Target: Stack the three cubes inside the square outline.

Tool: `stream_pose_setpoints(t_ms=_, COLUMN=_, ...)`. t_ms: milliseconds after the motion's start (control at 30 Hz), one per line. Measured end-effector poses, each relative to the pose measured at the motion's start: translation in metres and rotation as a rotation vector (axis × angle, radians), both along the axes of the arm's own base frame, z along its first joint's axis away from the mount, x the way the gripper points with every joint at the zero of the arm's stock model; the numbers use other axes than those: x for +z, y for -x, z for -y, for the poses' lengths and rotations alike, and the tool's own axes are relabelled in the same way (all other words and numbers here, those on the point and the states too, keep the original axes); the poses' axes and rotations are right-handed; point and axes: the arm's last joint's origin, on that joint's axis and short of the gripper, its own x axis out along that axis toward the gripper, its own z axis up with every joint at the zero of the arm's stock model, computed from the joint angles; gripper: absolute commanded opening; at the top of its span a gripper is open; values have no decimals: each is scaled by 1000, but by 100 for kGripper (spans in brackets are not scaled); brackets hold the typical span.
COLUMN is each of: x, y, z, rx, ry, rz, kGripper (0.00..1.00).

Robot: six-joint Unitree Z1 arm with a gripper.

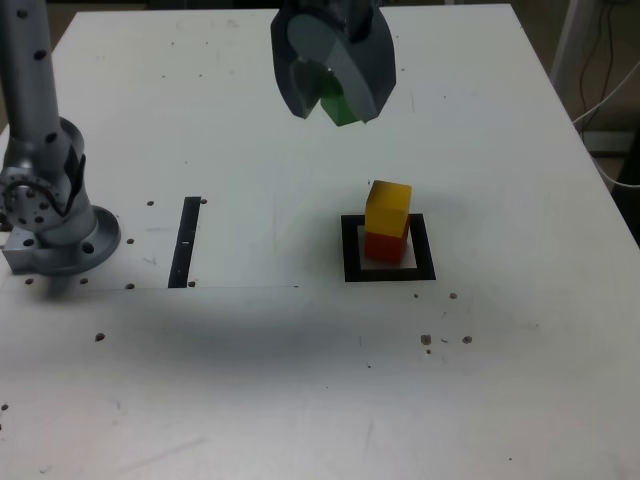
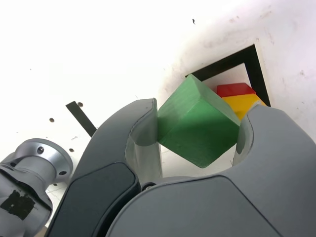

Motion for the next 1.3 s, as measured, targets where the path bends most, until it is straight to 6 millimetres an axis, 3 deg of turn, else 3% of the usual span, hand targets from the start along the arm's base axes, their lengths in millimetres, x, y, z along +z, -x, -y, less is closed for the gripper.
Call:
stream_pose_setpoints(t_ms=500, x=-15, y=-21, z=61, rx=-95, ry=38, rz=13, kGripper=49)
stream_pose_setpoints(t_ms=1300, x=-32, y=-33, z=66, rx=-105, ry=39, rz=3, kGripper=52)
